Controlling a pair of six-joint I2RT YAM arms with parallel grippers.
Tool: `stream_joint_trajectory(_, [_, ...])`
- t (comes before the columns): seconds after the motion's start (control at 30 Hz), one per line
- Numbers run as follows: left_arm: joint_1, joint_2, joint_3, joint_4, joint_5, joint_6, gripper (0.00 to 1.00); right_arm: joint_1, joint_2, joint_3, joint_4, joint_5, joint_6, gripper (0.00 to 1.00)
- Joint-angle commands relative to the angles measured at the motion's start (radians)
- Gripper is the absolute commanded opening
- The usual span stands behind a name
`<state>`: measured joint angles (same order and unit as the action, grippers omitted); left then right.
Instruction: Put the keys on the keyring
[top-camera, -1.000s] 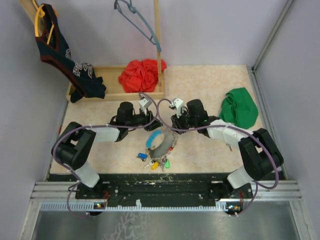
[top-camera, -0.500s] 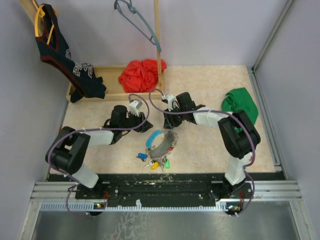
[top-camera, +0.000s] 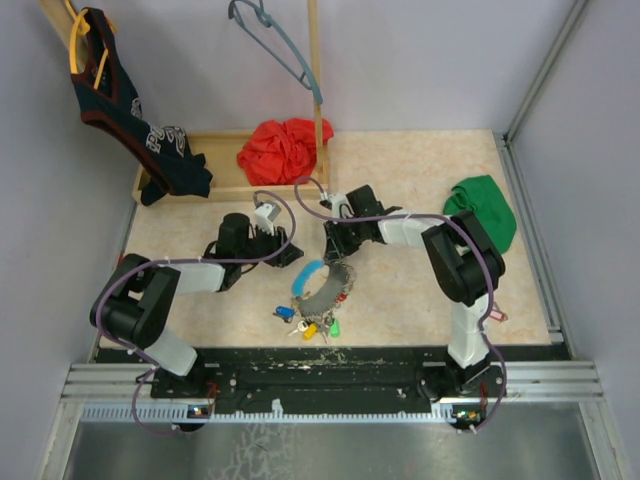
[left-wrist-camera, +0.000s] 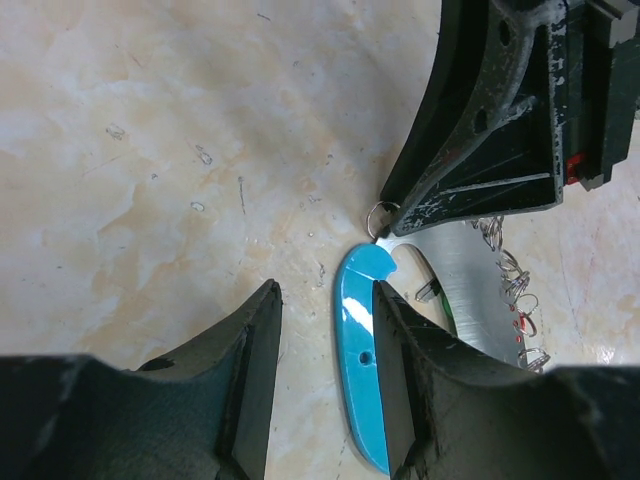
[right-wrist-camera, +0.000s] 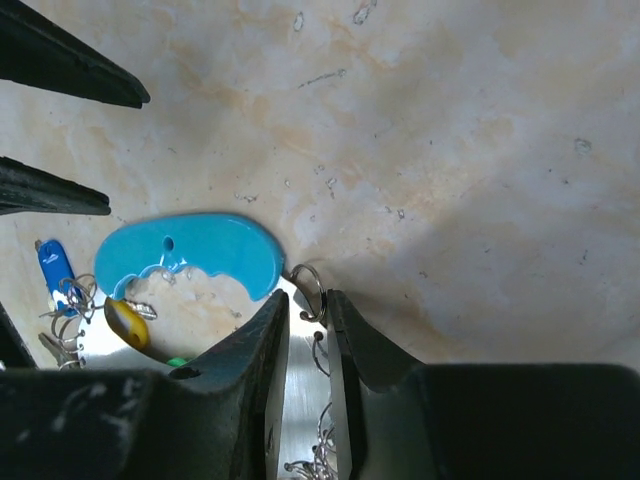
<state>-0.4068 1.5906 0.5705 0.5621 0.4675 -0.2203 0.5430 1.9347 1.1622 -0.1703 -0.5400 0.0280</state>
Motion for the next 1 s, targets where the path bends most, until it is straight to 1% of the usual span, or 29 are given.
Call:
stream_joint_trajectory(0.0, [0.012, -0.018, -0.016, 0.052, 0.036, 0.018, 0.47, 0.008, 0.019, 0.061, 0.008, -0.058, 0.003, 0.21])
stream_joint_trajectory(0.07, [0.017, -0.020, -0.021, 0.058, 0.039, 0.015, 0.47, 0.010, 0.022, 0.068, 0.003, -0.066, 0.002, 0.20])
stream_joint_trajectory(0.1, [0.018, -0.021, -0.023, 0.063, 0.044, 0.014, 0.47, 0.009, 0.024, 0.072, -0.002, -0.068, -0.001, 0.18])
stream_joint_trajectory(0.13, [0.019, -0.020, -0.024, 0.068, 0.051, 0.012, 0.47, 0.010, 0.024, 0.073, -0.004, -0.069, -0.004, 0.15])
stream_joint_trajectory(0.23, [0.024, -0.022, -0.027, 0.088, 0.071, 0.012, 0.47, 0.009, 0.016, 0.078, -0.004, -0.069, -0.009, 0.00])
stream_joint_trajectory(0.4, [0.030, -0.034, -0.034, 0.105, 0.098, 0.024, 0.47, 0.009, -0.009, 0.086, 0.002, -0.085, -0.036, 0.00])
stream_joint_trajectory(0.5, [0.037, -0.036, -0.036, 0.119, 0.137, 0.039, 0.47, 0.010, -0.046, 0.074, 0.013, -0.080, -0.065, 0.00])
stream_joint_trajectory(0.7, [0.051, 0.003, -0.008, 0.142, 0.282, 0.131, 0.46, 0.016, -0.095, 0.068, 0.011, -0.088, -0.153, 0.00])
stream_joint_trajectory(0.87, [0.075, 0.052, 0.015, 0.183, 0.385, 0.165, 0.45, 0.030, -0.142, 0.033, 0.046, -0.097, -0.222, 0.00])
stream_joint_trajectory(0.97, [0.077, 0.058, 0.021, 0.190, 0.426, 0.169, 0.45, 0.031, -0.203, 0.004, 0.089, -0.104, -0.253, 0.00])
